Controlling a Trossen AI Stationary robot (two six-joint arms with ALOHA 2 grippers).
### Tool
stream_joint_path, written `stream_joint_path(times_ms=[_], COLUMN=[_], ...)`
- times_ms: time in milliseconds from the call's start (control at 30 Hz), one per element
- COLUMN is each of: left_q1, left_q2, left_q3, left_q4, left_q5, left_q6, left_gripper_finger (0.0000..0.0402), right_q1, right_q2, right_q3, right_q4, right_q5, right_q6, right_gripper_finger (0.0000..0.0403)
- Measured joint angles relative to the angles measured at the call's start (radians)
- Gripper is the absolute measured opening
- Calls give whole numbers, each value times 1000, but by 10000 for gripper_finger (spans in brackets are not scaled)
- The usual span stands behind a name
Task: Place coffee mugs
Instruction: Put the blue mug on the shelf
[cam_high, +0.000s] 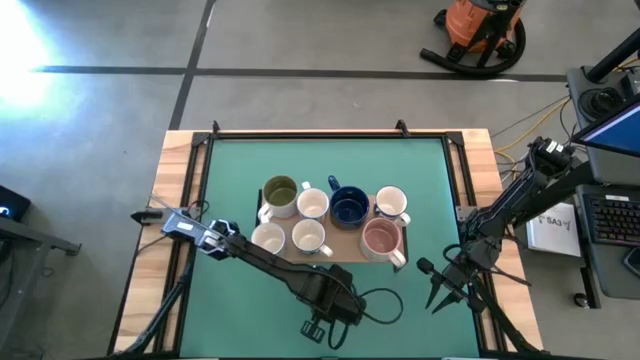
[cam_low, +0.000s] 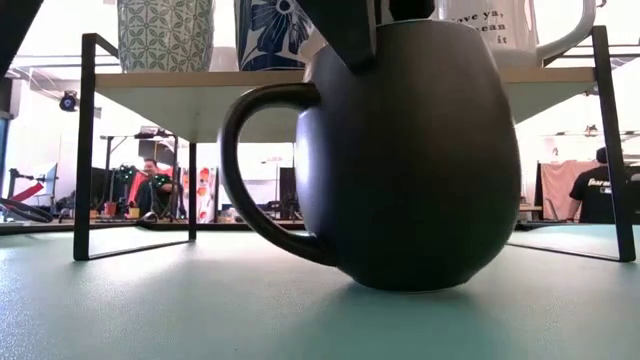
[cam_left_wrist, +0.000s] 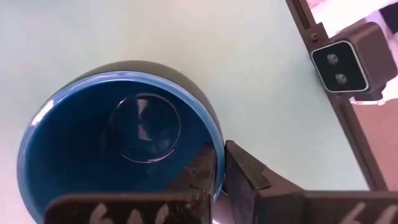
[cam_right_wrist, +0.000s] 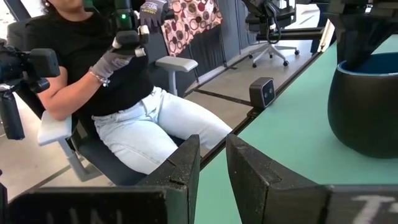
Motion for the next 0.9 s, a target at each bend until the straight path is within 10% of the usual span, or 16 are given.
stream_joint_path(times_ms=[900], left_q1=[18], left_q2=[-222], left_q3=[3], left_q4=[87], left_q5=[77], left_q6=[-136], left_gripper_finger=[5], right_q1=[0], right_q2=[0], right_q3=[0], right_q4=[0], right_q5=[0], right_q6=[1], right_gripper_finger=[68])
